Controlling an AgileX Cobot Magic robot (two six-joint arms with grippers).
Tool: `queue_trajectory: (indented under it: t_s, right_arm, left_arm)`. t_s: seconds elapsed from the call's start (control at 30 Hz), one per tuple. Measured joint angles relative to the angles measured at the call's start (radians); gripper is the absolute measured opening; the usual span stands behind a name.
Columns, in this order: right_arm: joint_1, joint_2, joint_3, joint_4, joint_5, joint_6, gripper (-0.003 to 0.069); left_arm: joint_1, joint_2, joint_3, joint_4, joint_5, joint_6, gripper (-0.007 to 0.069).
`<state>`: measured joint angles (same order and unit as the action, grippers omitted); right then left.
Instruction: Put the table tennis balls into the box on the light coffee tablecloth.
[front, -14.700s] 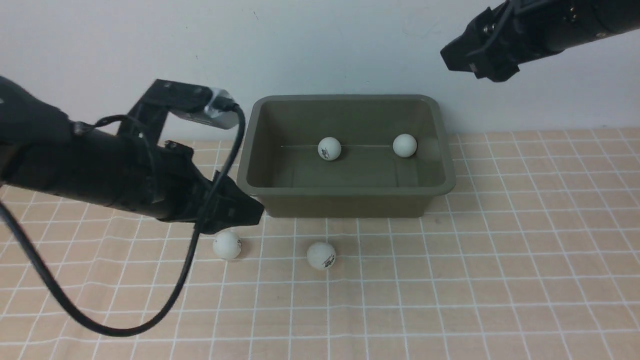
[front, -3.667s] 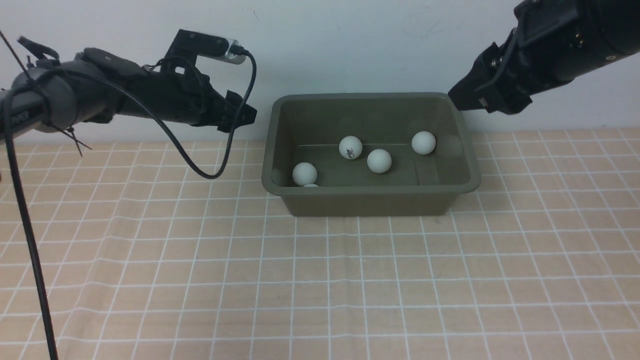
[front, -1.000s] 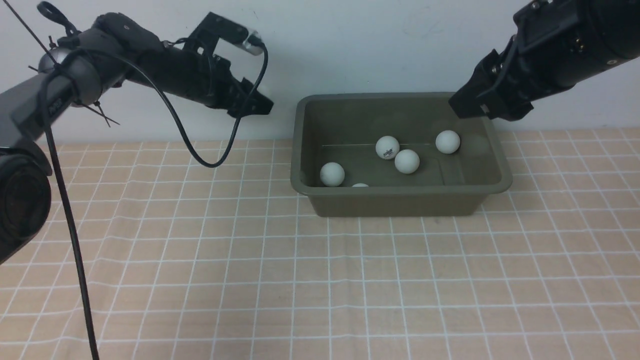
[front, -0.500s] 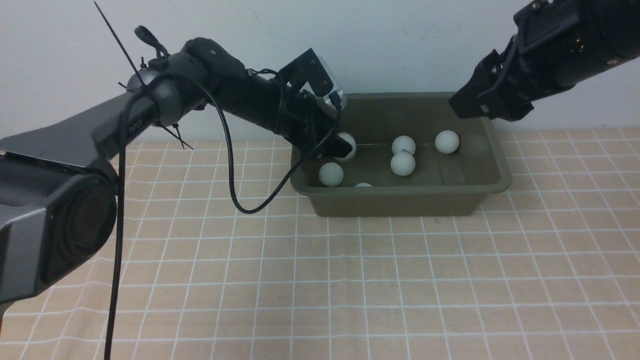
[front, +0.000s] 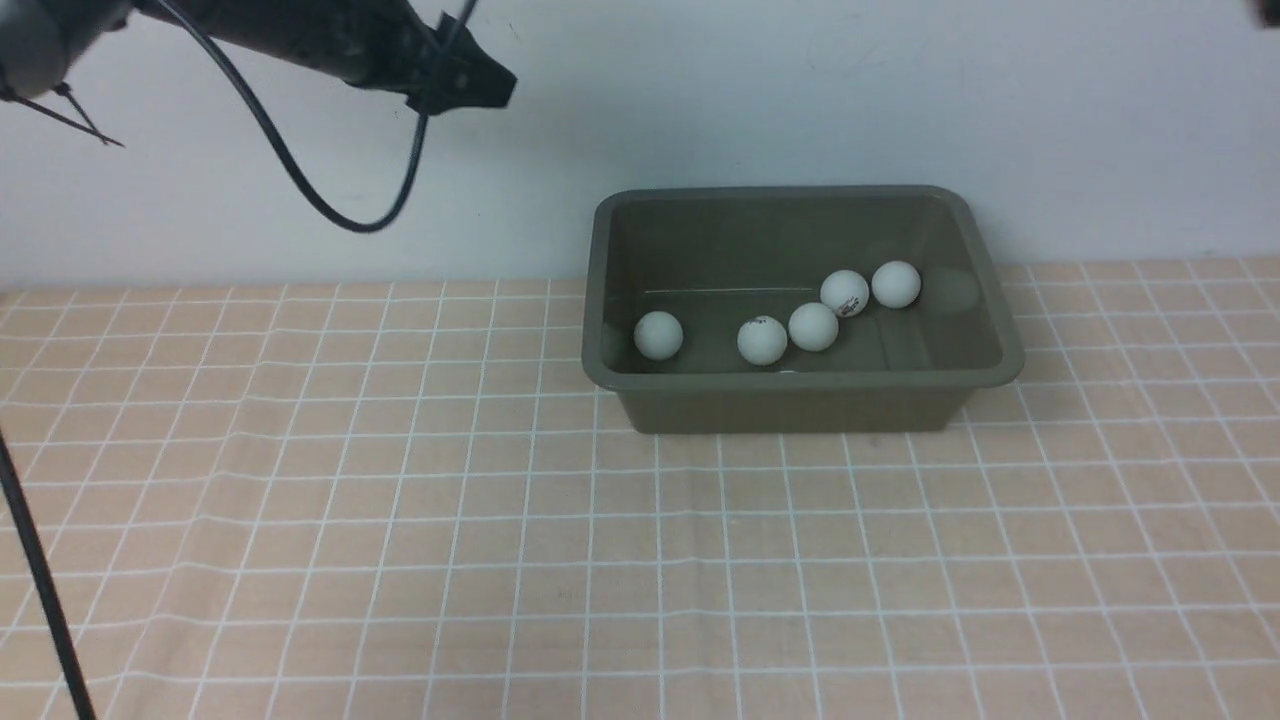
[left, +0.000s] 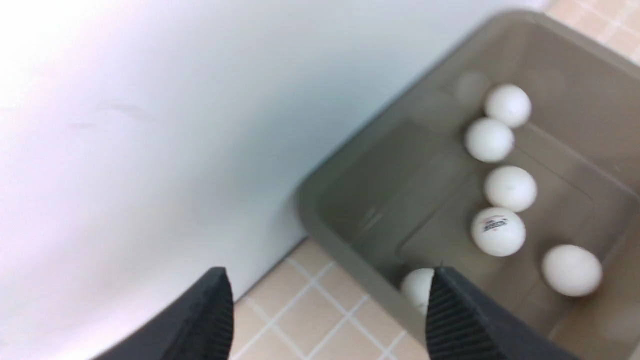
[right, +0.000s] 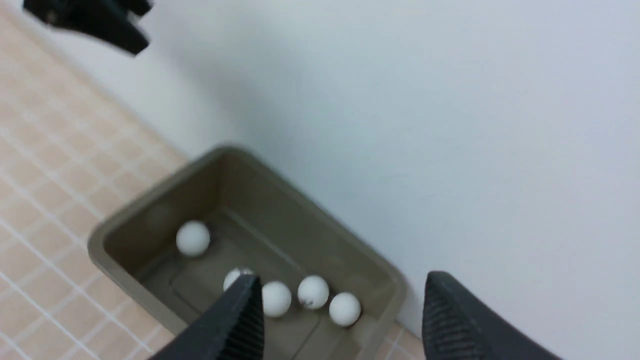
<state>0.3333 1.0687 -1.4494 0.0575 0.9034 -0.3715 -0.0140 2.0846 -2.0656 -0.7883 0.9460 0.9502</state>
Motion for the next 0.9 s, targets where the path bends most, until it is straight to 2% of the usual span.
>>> queue_trajectory:
  t_s: [0.13, 0.23, 0.37, 0.53, 0.67, 0.77, 0.9]
  right_arm:
    - [0.000, -0.247, 0.279, 0.109, -0.111, -0.040, 0.0399]
    - [0.000, -0.401, 0.547, 0.173, -0.323, -0.100, 0.0399]
    - [0.000, -0.551, 0.887, 0.250, -0.633, -0.090, 0.0399]
    - [0.000, -0.602, 1.094, 0.361, -0.973, -0.072, 0.0399]
    - [0.000, -0.602, 1.172, 0.442, -1.076, -0.070, 0.0399]
    - [0.000, -0.602, 1.216, 0.519, -1.074, -0.070, 0.0399]
    - [0.000, -0.602, 1.241, 0.550, -1.036, -0.068, 0.0399]
  left_arm:
    - [0.011, -0.021, 0.000, -0.016, 0.019, -0.006, 0.0402]
    - [0.008, -0.031, 0.000, -0.026, 0.029, -0.007, 0.0402]
    - [0.008, -0.039, 0.000, -0.075, 0.057, -0.007, 0.0402]
    - [0.008, -0.040, 0.000, -0.158, 0.100, -0.007, 0.0395]
    - [0.008, -0.040, 0.000, -0.190, 0.121, -0.006, 0.0392]
    - [0.005, -0.040, 0.000, -0.194, 0.121, 0.011, 0.0392]
    - [0.004, -0.040, 0.000, -0.194, 0.125, 0.016, 0.0392]
